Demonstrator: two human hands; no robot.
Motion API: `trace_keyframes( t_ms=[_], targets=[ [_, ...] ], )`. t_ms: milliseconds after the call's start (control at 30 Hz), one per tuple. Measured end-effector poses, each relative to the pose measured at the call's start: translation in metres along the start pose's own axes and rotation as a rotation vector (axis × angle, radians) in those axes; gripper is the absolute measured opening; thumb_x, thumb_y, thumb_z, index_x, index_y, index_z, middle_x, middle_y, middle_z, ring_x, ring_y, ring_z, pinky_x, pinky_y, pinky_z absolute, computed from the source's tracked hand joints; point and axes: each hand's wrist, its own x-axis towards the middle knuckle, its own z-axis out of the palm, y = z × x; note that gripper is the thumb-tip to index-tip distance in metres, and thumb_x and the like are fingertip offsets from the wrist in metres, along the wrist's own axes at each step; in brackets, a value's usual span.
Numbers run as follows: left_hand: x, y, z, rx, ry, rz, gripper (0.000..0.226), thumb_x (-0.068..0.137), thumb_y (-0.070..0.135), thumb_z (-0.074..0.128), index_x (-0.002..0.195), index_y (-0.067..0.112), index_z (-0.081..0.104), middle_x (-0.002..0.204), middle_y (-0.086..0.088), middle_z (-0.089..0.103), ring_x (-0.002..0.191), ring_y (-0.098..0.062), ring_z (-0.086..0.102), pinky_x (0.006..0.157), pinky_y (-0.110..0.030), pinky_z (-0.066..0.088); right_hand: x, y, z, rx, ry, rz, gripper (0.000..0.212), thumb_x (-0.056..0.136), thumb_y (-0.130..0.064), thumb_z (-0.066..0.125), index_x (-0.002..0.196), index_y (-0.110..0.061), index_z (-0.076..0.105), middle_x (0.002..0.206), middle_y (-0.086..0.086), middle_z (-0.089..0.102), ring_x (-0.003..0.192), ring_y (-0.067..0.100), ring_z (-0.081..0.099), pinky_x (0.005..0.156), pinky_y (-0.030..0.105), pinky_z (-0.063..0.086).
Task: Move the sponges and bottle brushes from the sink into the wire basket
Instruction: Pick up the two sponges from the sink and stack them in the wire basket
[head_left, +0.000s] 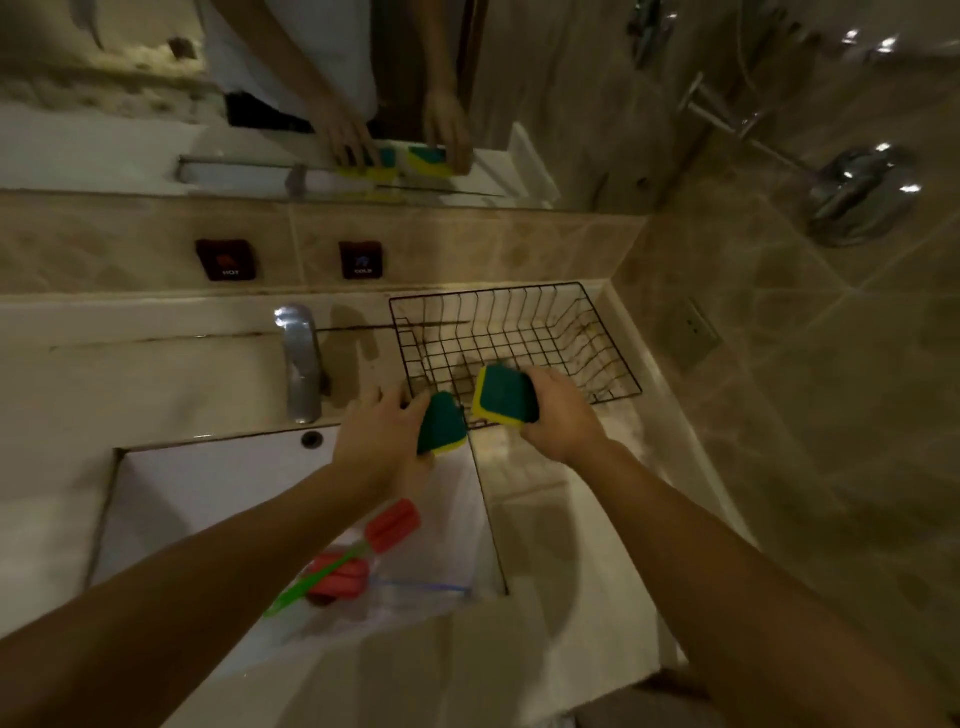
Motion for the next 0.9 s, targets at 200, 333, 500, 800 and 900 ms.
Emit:
trace_keyframes(
  t_ms=[200,333,500,800,900],
  targets=[
    [0.041,0.015,0.007,-0.007,0.026,-0.066,0.079,0.078,0.049,0.061,0.146,0.028,0.028,0.133,-0.008,0.048,0.120,-0.029,0.040,0.099,-0.043,0.038,0.093,0.006,0.000,-0.005,-0.039,-0.138,0.060,0.069,-0.002,0.071,0.123,-0.019,0.051,0.110,0.008,0.064,0.100,0.025,0.059,0.080,0.044,0.058],
    [0.064,0.020,0.017,0.059,0.026,-0.079,0.080,0.073,0.048,0.065,0.144,0.024,0.036,0.132,-0.013,0.052,0.120,-0.035,0.042,0.099,-0.047,0.039,0.140,0.015,0.014,-0.009,-0.122,-0.247,0.054,0.070,-0.013,0.071,0.122,-0.019,0.057,0.115,0.008,0.062,0.107,0.027,0.057,0.087,0.043,0.054],
    [0.080,0.021,0.029,0.025,0.013,-0.084,0.078,0.071,0.049,0.059,0.142,0.024,0.040,0.127,-0.013,0.055,0.116,-0.034,0.046,0.097,-0.045,0.041,0.180,0.019,0.033,0.017,-0.204,-0.289,0.034,0.080,-0.029,0.071,0.112,-0.018,0.067,0.109,0.006,0.069,0.105,0.023,0.061,0.089,0.031,0.048],
    [0.095,0.017,0.040,0.026,-0.014,-0.051,0.076,0.067,0.045,0.060,0.138,0.022,0.047,0.126,-0.010,0.057,0.115,-0.034,0.050,0.096,-0.046,0.043,0.216,0.017,0.083,-0.086,-0.352,-0.271,0.063,0.078,-0.014,0.070,0.136,-0.024,0.048,0.136,0.005,0.048,0.123,0.027,0.048,0.098,0.037,0.048],
    [0.098,0.018,0.041,0.018,-0.007,-0.052,0.076,0.066,0.045,0.061,0.137,0.022,0.048,0.125,-0.009,0.058,0.113,-0.034,0.051,0.094,-0.046,0.044,0.221,0.017,0.088,0.000,-0.356,-0.210,0.044,0.089,-0.019,0.059,0.131,-0.022,0.050,0.132,0.006,0.048,0.120,0.028,0.049,0.083,0.030,0.044]
  ],
)
